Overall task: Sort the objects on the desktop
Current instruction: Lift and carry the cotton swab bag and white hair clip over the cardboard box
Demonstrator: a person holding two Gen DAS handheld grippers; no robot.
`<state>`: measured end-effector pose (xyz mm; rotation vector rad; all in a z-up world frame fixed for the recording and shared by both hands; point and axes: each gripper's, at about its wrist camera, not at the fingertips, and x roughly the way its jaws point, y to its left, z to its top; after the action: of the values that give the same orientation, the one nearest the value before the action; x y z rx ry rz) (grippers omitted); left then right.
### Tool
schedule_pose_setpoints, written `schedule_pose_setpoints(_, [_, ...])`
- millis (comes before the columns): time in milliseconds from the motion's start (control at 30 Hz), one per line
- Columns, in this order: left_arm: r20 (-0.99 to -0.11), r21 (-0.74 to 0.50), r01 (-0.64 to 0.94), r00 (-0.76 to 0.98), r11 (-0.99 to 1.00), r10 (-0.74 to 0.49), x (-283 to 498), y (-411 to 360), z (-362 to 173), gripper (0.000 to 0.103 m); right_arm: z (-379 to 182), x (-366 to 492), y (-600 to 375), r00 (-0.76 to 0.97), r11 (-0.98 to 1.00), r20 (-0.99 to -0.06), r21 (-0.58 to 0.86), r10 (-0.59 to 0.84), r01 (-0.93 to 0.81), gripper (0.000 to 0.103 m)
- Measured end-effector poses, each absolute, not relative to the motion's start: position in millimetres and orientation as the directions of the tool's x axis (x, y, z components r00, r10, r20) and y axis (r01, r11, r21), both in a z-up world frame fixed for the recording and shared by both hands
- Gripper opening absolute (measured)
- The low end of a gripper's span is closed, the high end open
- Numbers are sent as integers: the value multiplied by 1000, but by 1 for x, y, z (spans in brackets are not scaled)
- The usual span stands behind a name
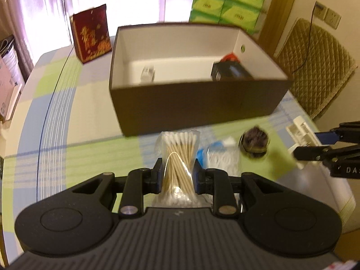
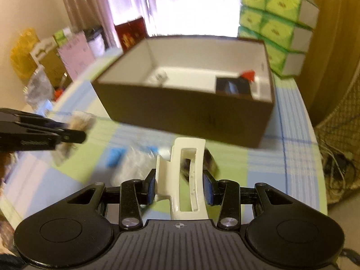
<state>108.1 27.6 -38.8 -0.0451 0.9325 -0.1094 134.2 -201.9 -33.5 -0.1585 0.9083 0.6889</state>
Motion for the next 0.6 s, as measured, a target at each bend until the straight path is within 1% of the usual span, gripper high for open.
schedule_pose_setpoints(167, [-762,-101,83,634,991,-131,129,29,-18,21,-11,152,-189,423,752,-722,204,548,-626,38])
schedule_pose_setpoints(400, [-721,-87,117,678,989,-144,172,24,6,21,13,188,-169,458,739,-682,182,570,-648,38])
schedule_pose_setpoints(600, [-712,-91,127,685,988,-154,218,19,15,21,23,229,-147,483,746,-666,170,568,-644,38])
